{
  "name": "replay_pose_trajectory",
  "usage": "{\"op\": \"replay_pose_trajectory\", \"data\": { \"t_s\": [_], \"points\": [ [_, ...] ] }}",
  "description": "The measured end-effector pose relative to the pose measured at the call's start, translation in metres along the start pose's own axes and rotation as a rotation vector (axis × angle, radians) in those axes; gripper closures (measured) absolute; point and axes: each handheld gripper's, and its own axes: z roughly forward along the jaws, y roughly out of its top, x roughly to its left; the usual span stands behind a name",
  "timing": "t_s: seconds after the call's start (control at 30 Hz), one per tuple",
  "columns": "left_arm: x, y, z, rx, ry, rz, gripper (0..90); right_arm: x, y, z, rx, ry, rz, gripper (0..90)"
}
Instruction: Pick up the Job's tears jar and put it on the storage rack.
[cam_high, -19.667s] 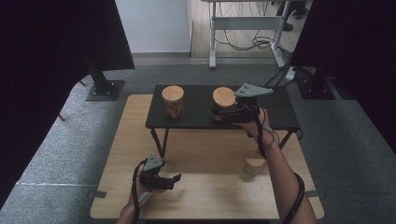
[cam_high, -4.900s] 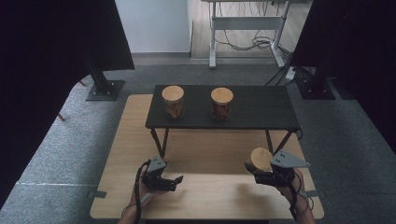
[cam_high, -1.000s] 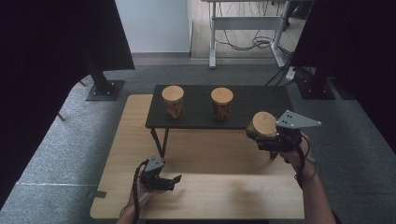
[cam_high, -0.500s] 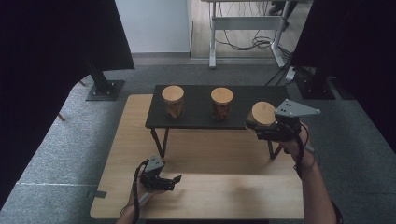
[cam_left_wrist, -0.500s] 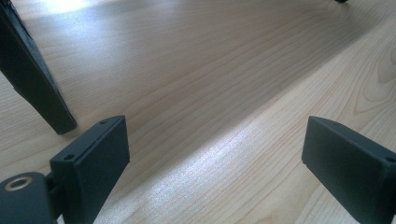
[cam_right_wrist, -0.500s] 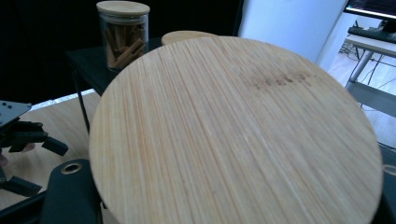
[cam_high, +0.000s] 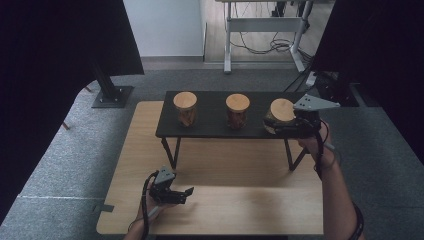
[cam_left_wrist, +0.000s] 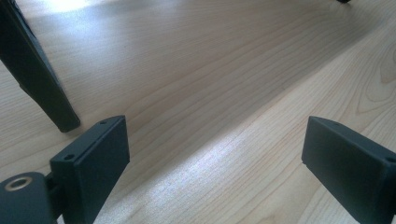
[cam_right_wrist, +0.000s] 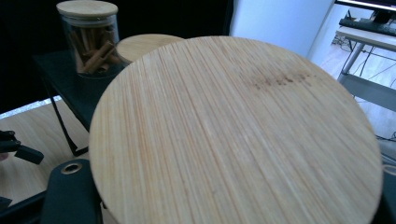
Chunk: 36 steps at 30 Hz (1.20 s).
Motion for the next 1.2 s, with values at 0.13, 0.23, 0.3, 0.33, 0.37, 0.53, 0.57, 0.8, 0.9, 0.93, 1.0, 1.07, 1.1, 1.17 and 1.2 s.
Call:
{"op": "replay_pose_trajectory", "data": {
  "t_s": [0.13, 0.23, 0.3, 0.33, 0.37, 0.53, 0.57, 0.8, 0.9, 0.93, 1.0, 1.07, 1.1, 1.17, 1.2],
  "points": [
    [0.000, 0.000, 0.000, -0.002, 0.002, -0.001, 7.2, -0.005, -0.002, 0.004, 0.003, -0.004, 0.009, 24.8],
    [0.001, 0.000, -0.001, -0.002, 0.005, -0.003, 7.2, -0.008, -0.005, 0.009, 0.016, -0.011, 0.016, 24.7],
    [0.002, 0.000, -0.001, -0.002, 0.006, -0.003, 7.2, -0.010, -0.006, 0.011, 0.018, -0.016, 0.020, 24.7],
    [0.002, 0.000, -0.001, -0.003, 0.006, -0.003, 7.2, -0.012, -0.007, 0.013, 0.020, -0.021, 0.024, 24.7],
    [0.002, 0.000, -0.001, -0.003, 0.006, -0.002, 7.2, -0.012, -0.007, 0.014, 0.020, -0.024, 0.026, 24.7],
    [0.001, 0.000, -0.001, -0.001, 0.003, -0.001, 7.2, -0.019, -0.011, 0.020, 0.033, -0.042, 0.045, 24.7],
    [0.001, 0.000, -0.001, -0.002, 0.003, 0.000, 7.2, -0.019, -0.011, 0.021, 0.036, -0.045, 0.049, 24.7],
    [0.001, 0.000, 0.000, 0.002, 0.004, -0.001, 7.2, -0.023, -0.015, 0.028, 0.054, -0.068, 0.058, 24.7],
    [0.001, 0.000, 0.000, 0.004, 0.004, 0.001, 7.2, -0.025, -0.017, 0.032, 0.066, -0.082, 0.059, 24.7],
    [0.001, 0.000, 0.000, 0.004, 0.004, 0.001, 7.2, -0.025, -0.017, 0.033, 0.070, -0.087, 0.061, 24.7],
    [0.001, -0.001, 0.000, 0.005, 0.004, -0.001, 7.2, -0.026, -0.018, 0.034, 0.069, -0.093, 0.068, 24.7],
    [0.001, -0.001, 0.000, 0.006, 0.004, -0.003, 7.2, -0.026, -0.018, 0.035, 0.068, -0.108, 0.070, 24.7],
    [0.001, -0.001, 0.000, 0.005, 0.003, -0.003, 7.2, -0.026, -0.018, 0.035, 0.071, -0.114, 0.071, 24.7],
    [0.001, -0.001, 0.000, 0.005, 0.003, -0.003, 7.2, -0.027, -0.018, 0.037, 0.072, -0.118, 0.073, 24.6],
    [0.001, -0.001, 0.000, 0.005, 0.002, -0.003, 7.2, -0.026, -0.018, 0.038, 0.074, -0.123, 0.075, 24.6]
  ]
}}
